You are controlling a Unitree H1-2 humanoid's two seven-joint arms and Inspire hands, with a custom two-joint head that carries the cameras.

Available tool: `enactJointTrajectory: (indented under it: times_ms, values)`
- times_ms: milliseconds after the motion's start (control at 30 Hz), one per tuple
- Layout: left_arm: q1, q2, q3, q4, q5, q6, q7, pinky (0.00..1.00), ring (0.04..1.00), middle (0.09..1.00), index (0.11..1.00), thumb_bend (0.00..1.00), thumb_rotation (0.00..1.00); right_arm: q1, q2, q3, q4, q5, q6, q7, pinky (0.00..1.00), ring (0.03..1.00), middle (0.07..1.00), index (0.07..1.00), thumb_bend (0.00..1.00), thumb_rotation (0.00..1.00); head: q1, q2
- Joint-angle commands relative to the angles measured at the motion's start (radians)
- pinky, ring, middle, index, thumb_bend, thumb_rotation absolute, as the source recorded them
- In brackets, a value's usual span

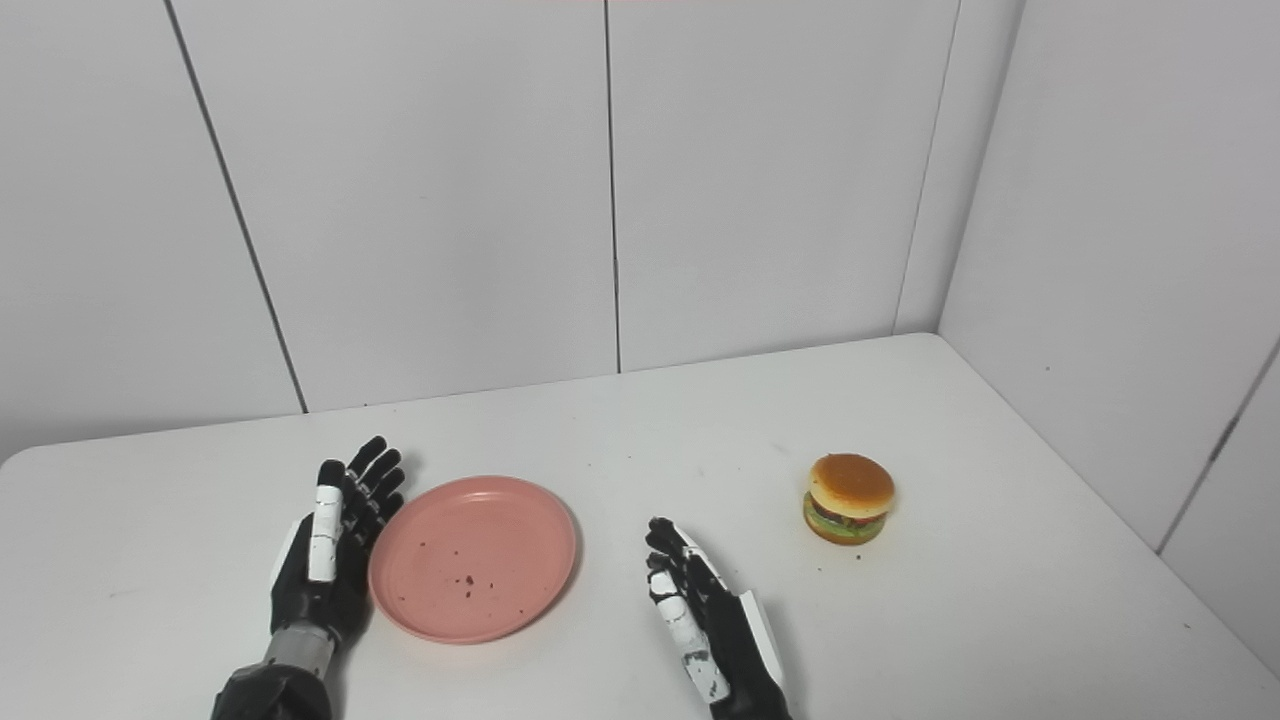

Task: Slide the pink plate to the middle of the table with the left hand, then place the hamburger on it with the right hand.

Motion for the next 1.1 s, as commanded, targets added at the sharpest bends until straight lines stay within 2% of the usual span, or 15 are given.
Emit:
enactJointTrajectory:
  times_ms: [0,100,267,333,433,633,767,900,1067]
  values:
    - [-0.008,0.001,0.001,0.025,-0.006,-0.015,-0.005,0.98,0.941,0.9,0.854,0.96,0.85,-0.043,-0.024,-0.01,-0.067,-0.092,-0.079,-0.043,0.73,0.813,0.861,0.843,0.75,1.0,0.0,0.001]
    - [-0.012,0.002,0.004,0.036,-0.009,-0.017,-0.006,0.98,0.936,0.899,0.853,0.96,0.85,-0.068,-0.058,-0.021,-0.128,-0.195,-0.028,-0.05,0.69,0.814,0.857,0.809,0.74,1.0,-0.011,-0.01]
    - [-0.02,0.007,0.011,0.064,-0.015,-0.028,-0.011,0.98,0.935,0.899,0.848,0.94,0.85,-0.127,-0.118,-0.057,-0.187,-0.235,0.082,0.001,0.69,0.795,0.834,0.785,0.74,1.0,-0.022,-0.017]
    - [-0.023,0.008,0.016,0.069,-0.021,-0.024,-0.012,0.99,0.936,0.893,0.857,0.95,0.85,-0.158,-0.146,-0.071,-0.19,-0.241,0.112,0.02,0.64,0.769,0.818,0.781,0.74,1.0,-0.022,-0.018]
    - [-0.027,0.01,0.018,0.077,-0.024,-0.024,-0.01,0.98,0.94,0.89,0.864,0.95,0.85,-0.197,-0.198,-0.076,-0.182,-0.304,0.13,0.033,0.64,0.762,0.812,0.775,0.76,1.0,-0.022,-0.018]
    - [-0.028,0.011,0.013,0.084,-0.021,-0.03,-0.005,0.97,0.936,0.884,0.857,0.94,0.85,-0.253,-0.308,-0.05,-0.173,-0.5,0.158,0.06,0.64,0.764,0.789,0.743,0.78,0.99,-0.02,-0.018]
    - [-0.027,0.01,0.01,0.081,-0.018,-0.031,-0.003,0.97,0.935,0.879,0.854,0.95,0.85,-0.288,-0.384,-0.028,-0.125,-0.648,0.149,0.06,0.65,0.764,0.78,0.737,0.8,0.96,-0.017,-0.018]
    - [-0.026,0.008,0.01,0.078,-0.021,-0.027,-0.002,0.97,0.931,0.88,0.858,0.95,0.85,-0.312,-0.423,-0.025,-0.06,-0.707,0.147,0.042,0.66,0.761,0.77,0.726,0.8,0.92,-0.014,-0.018]
    - [-0.024,0.007,0.009,0.075,-0.025,-0.027,-0.008,0.98,0.932,0.874,0.856,0.95,0.85,-0.343,-0.457,-0.031,0.041,-0.726,0.155,0.032,0.68,0.767,0.764,0.721,0.81,0.89,-0.012,-0.017]
